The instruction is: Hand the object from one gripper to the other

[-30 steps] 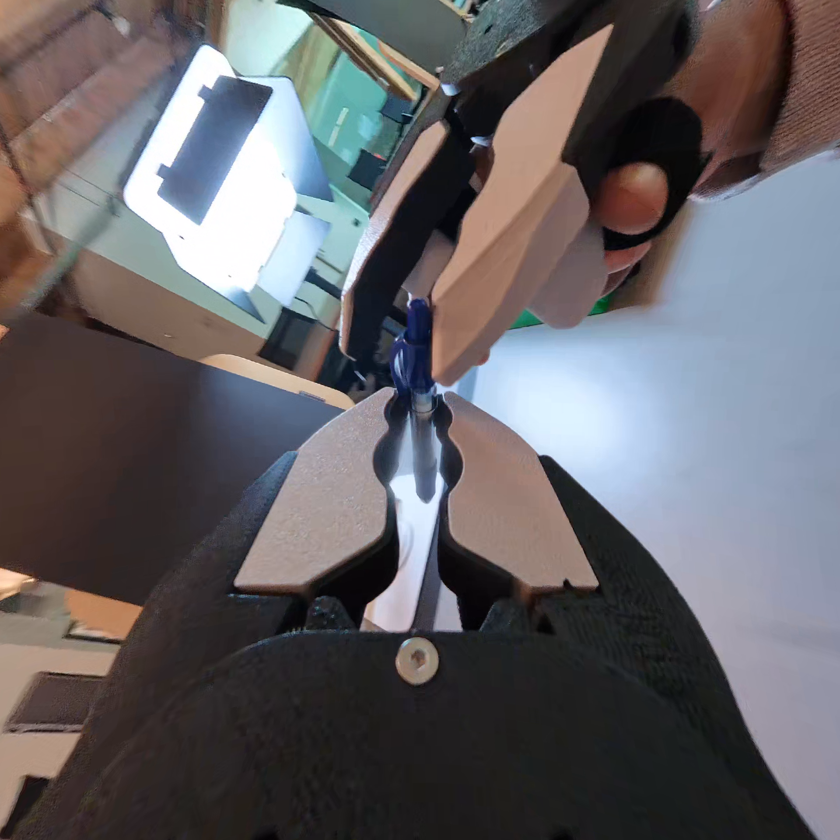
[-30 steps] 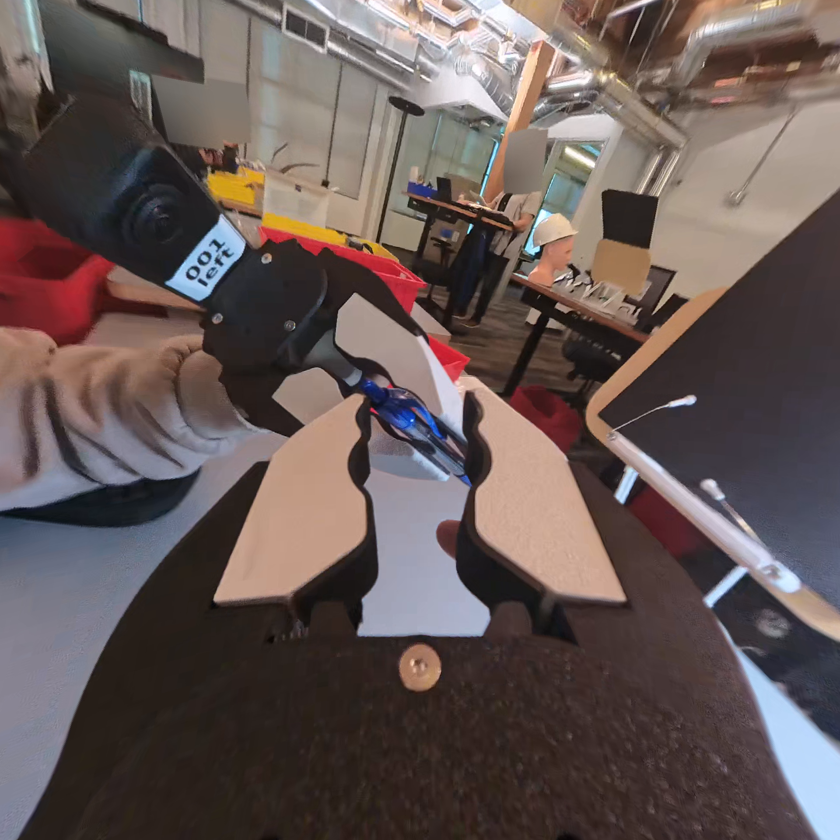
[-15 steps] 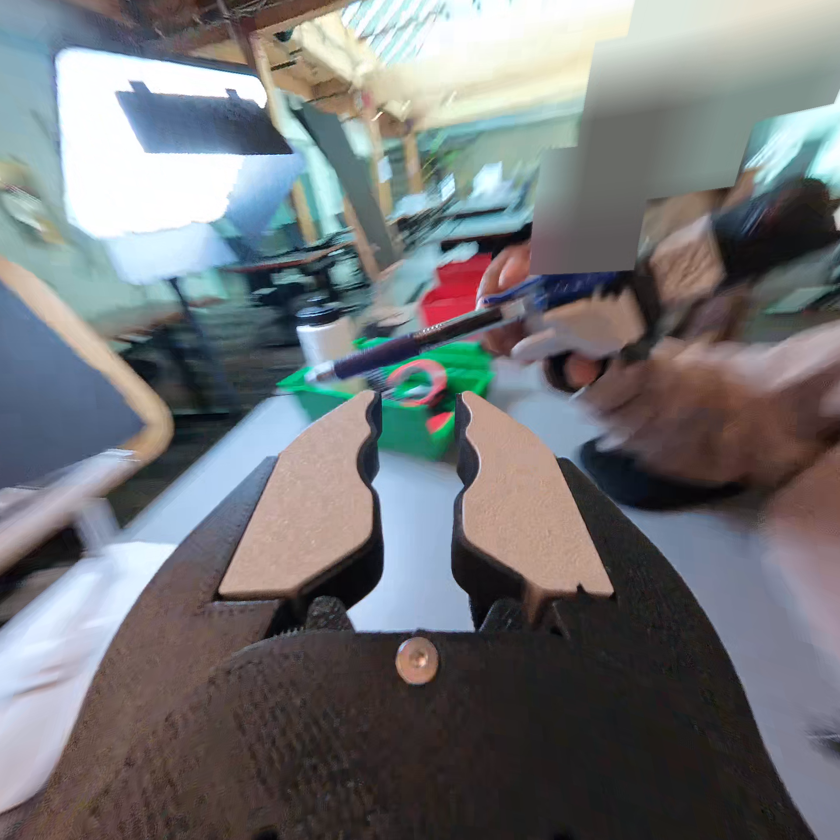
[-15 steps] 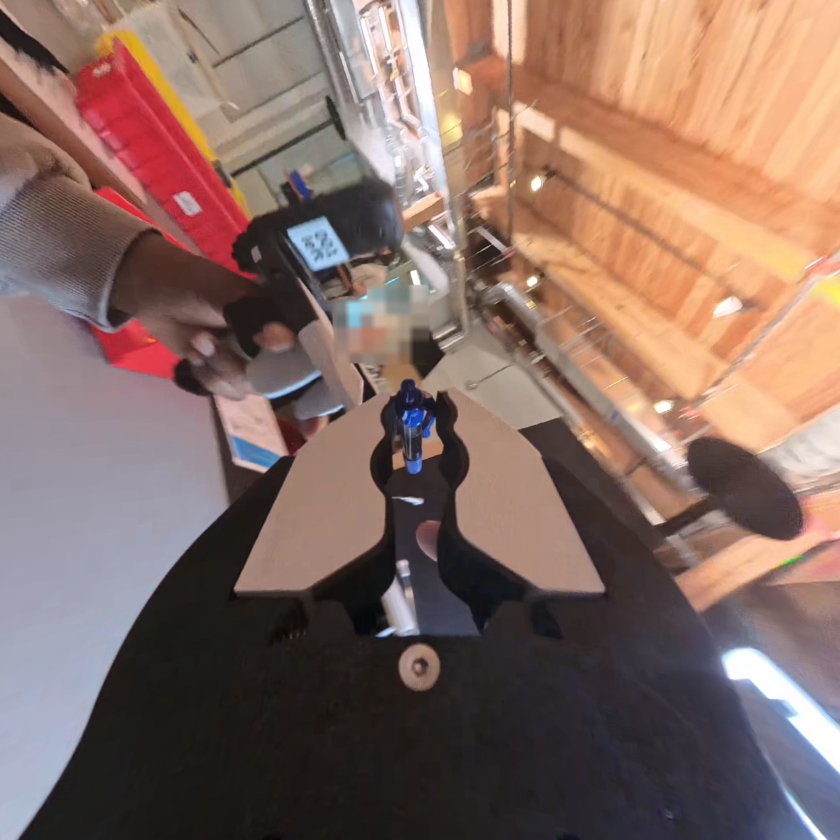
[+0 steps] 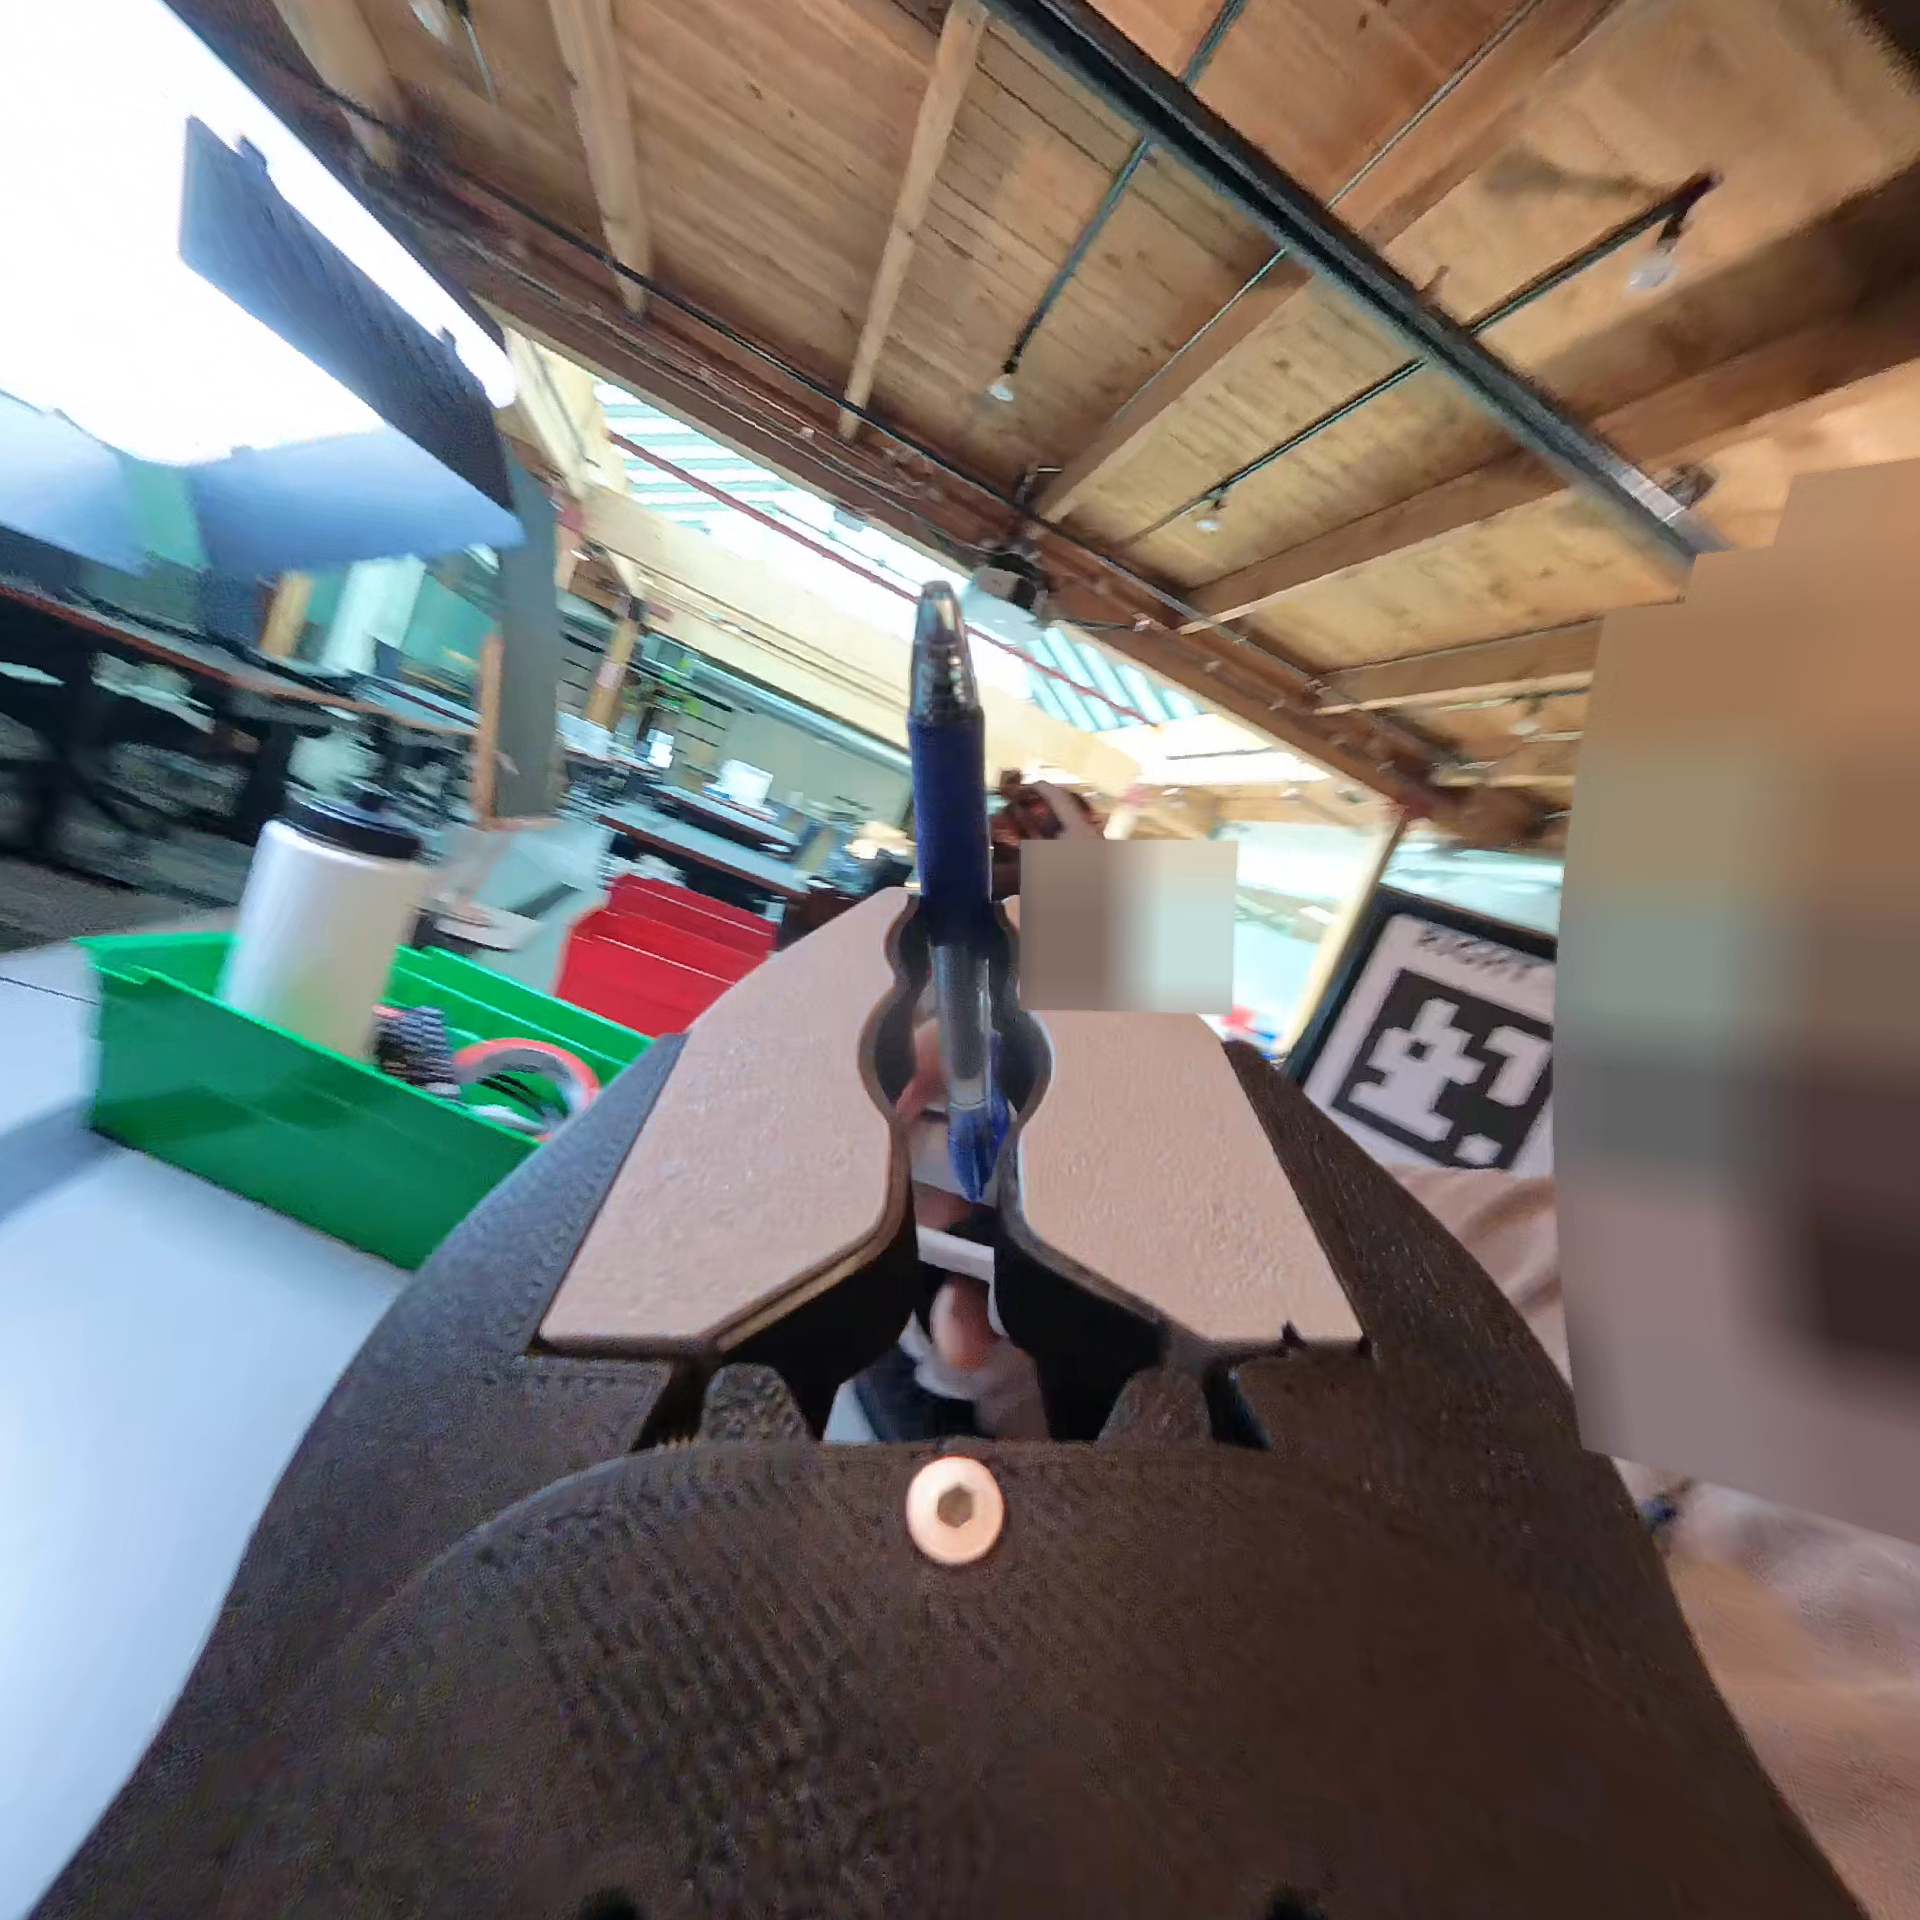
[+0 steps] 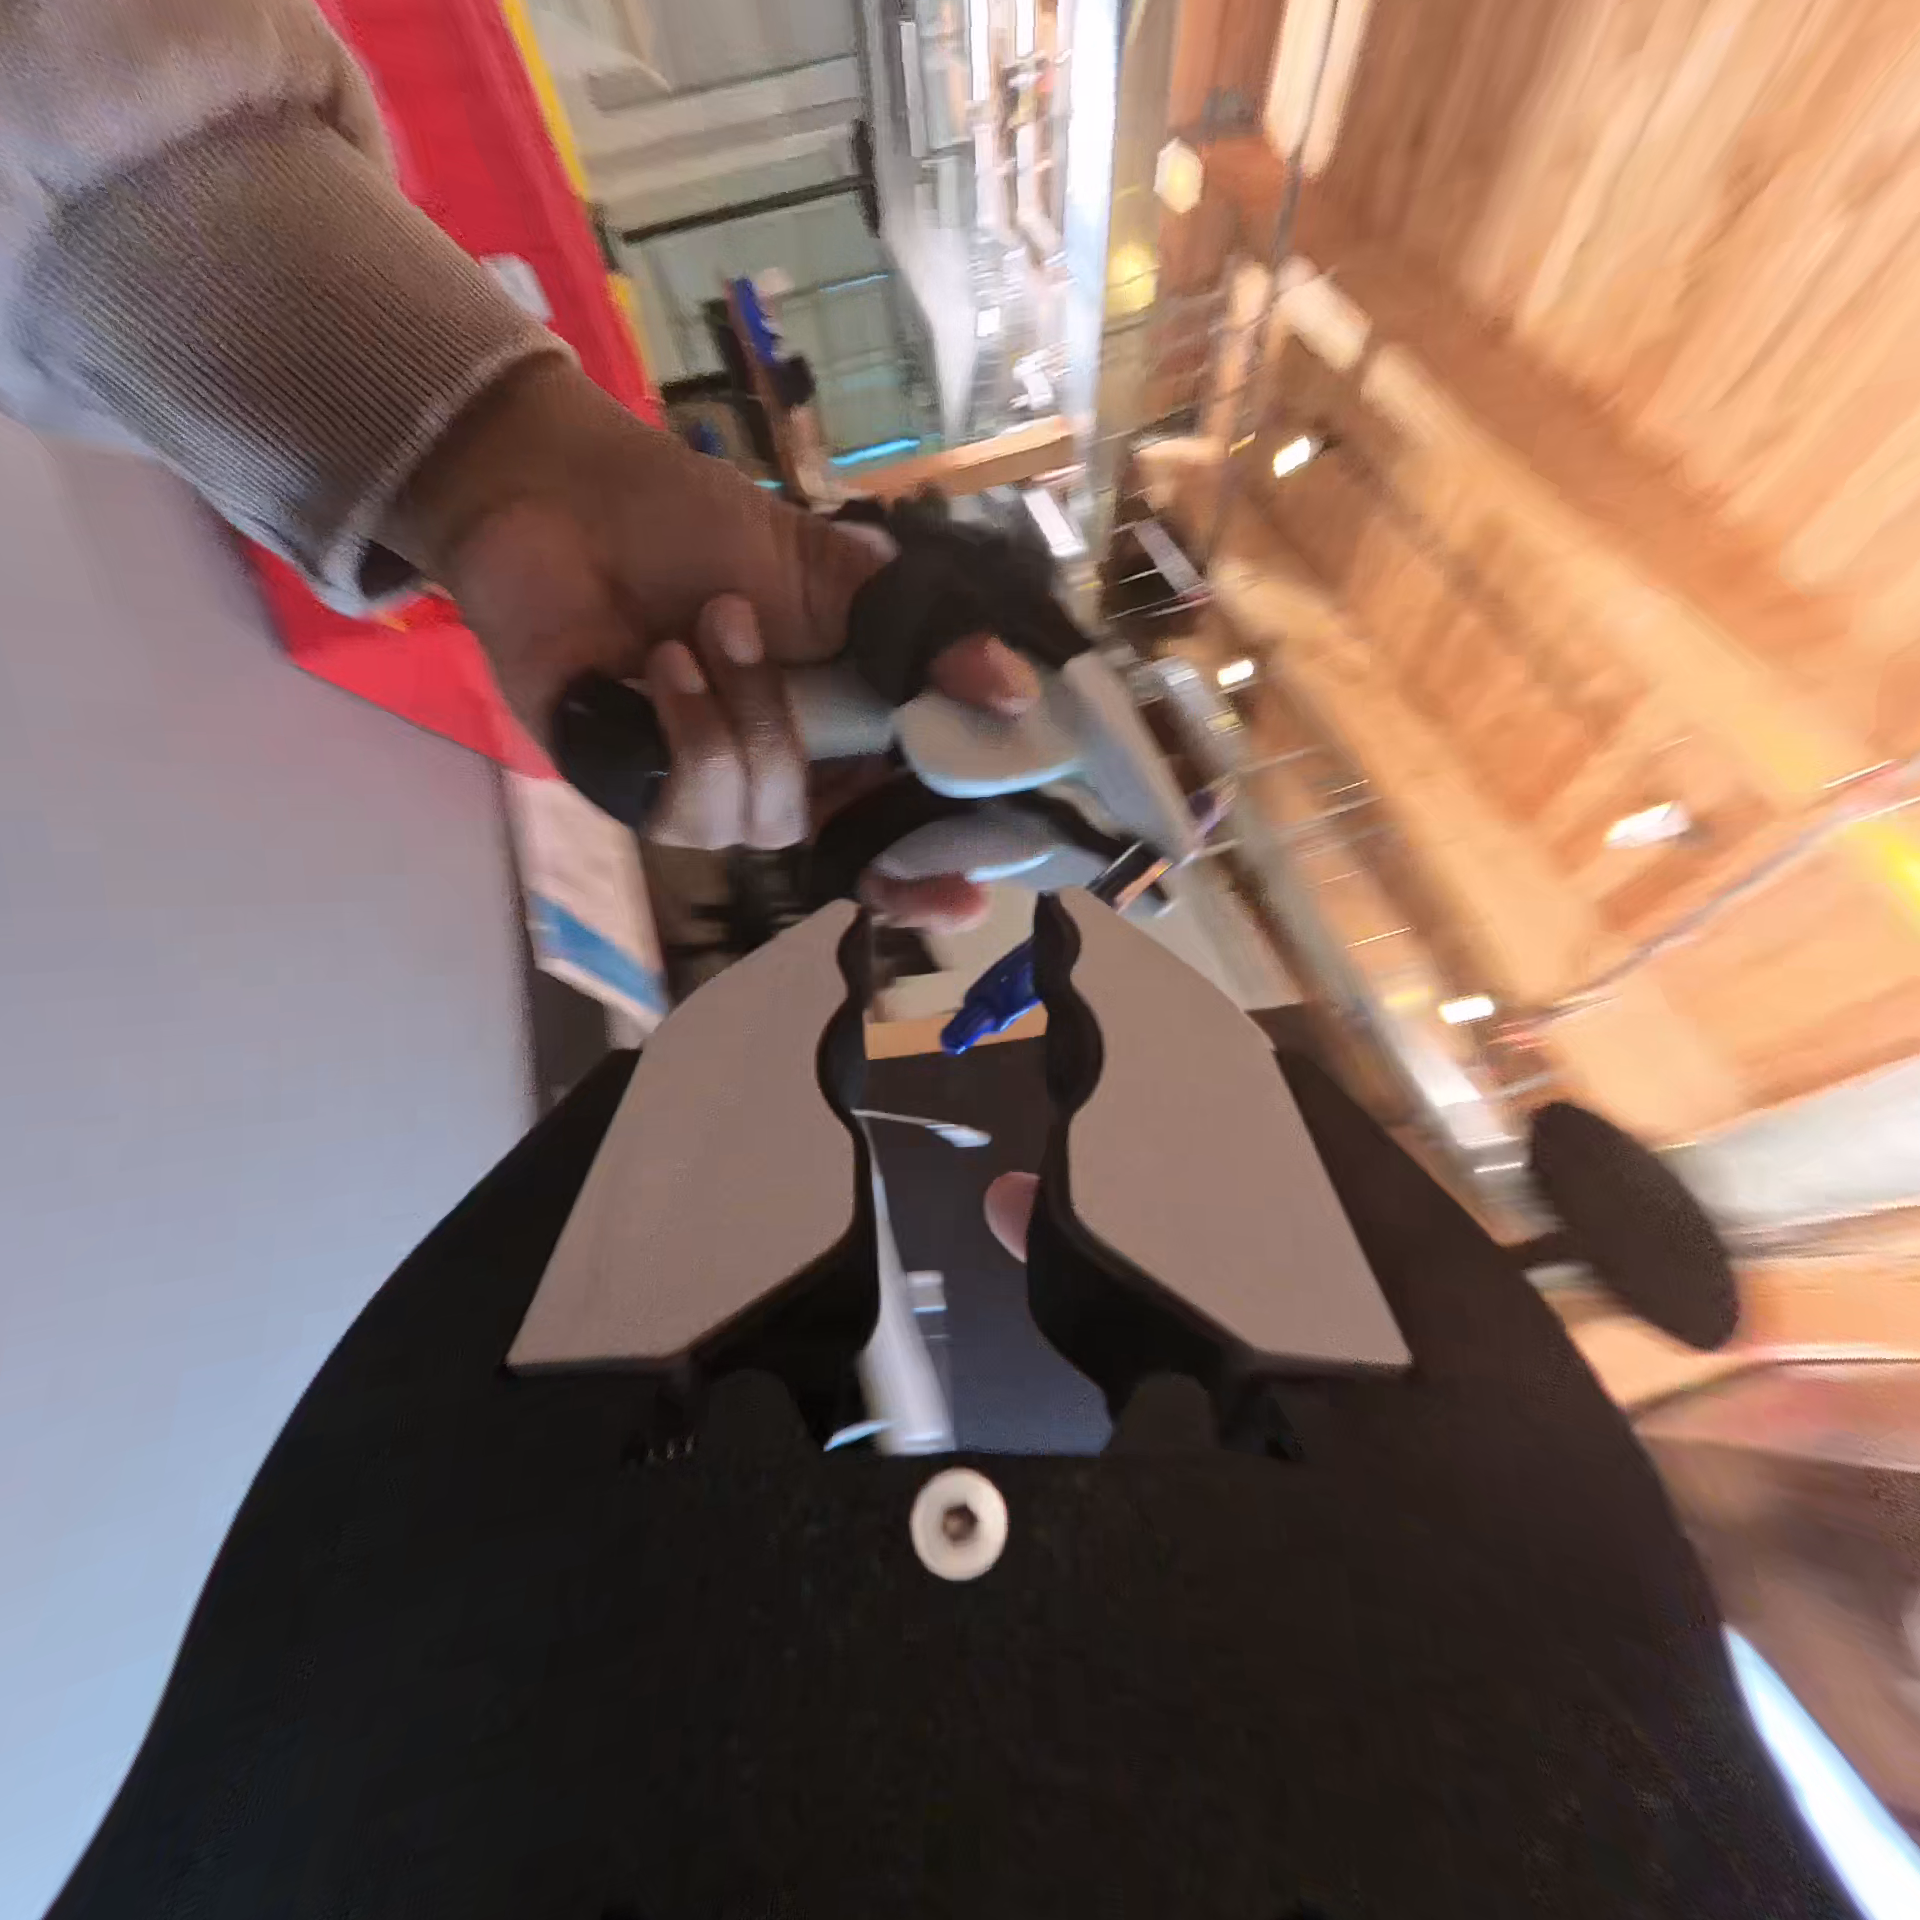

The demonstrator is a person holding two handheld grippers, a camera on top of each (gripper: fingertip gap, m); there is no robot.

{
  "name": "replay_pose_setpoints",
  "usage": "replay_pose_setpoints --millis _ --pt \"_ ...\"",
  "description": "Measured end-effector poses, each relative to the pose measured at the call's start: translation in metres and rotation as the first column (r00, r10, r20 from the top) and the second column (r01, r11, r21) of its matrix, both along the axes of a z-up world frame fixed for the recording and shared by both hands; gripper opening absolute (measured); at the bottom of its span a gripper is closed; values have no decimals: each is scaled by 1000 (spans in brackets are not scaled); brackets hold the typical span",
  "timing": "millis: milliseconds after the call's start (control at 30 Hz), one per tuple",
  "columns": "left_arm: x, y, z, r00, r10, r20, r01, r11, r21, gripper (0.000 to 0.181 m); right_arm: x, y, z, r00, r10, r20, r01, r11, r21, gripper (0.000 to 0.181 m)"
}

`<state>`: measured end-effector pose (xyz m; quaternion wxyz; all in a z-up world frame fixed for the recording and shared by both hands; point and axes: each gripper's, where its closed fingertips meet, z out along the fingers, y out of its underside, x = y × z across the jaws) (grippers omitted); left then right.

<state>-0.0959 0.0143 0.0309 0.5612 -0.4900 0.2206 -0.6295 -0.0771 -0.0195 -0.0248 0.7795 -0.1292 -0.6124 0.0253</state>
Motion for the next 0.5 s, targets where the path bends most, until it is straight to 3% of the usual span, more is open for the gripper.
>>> replay_pose_setpoints --millis 67,133,167,233,300,367,500 --pt "-12 3 2 986 145 -86 -137 986 95 11 -5 4 -8 993 76 94 -43 951 -307 47" --pt "-21 4 4 939 300 -165 -261 940 220 11 -5 6 -10 977 168 129 -63 811 -581 58" --pt "-23 4 5 906 374 -195 -311 905 290 11 -3 7 -7 971 214 103 -81 707 -703 59" --pt "-21 -1 8 838 502 -214 -374 814 443 11 0 5 0 944 330 14 -137 431 -892 61" --pt "-16 -6 11 787 585 -195 -407 730 548 11 3 10 9 916 381 -125 -194 148 -970 61" --pt "-8 -18 17 811 572 -125 -400 697 594 11 5 20 15 891 379 -249 -250 -49 -967 62" --pt "-3 -31 26 900 422 108 -416 762 497 11 7 25 25 754 375 -539 -348 -468 -813 63"
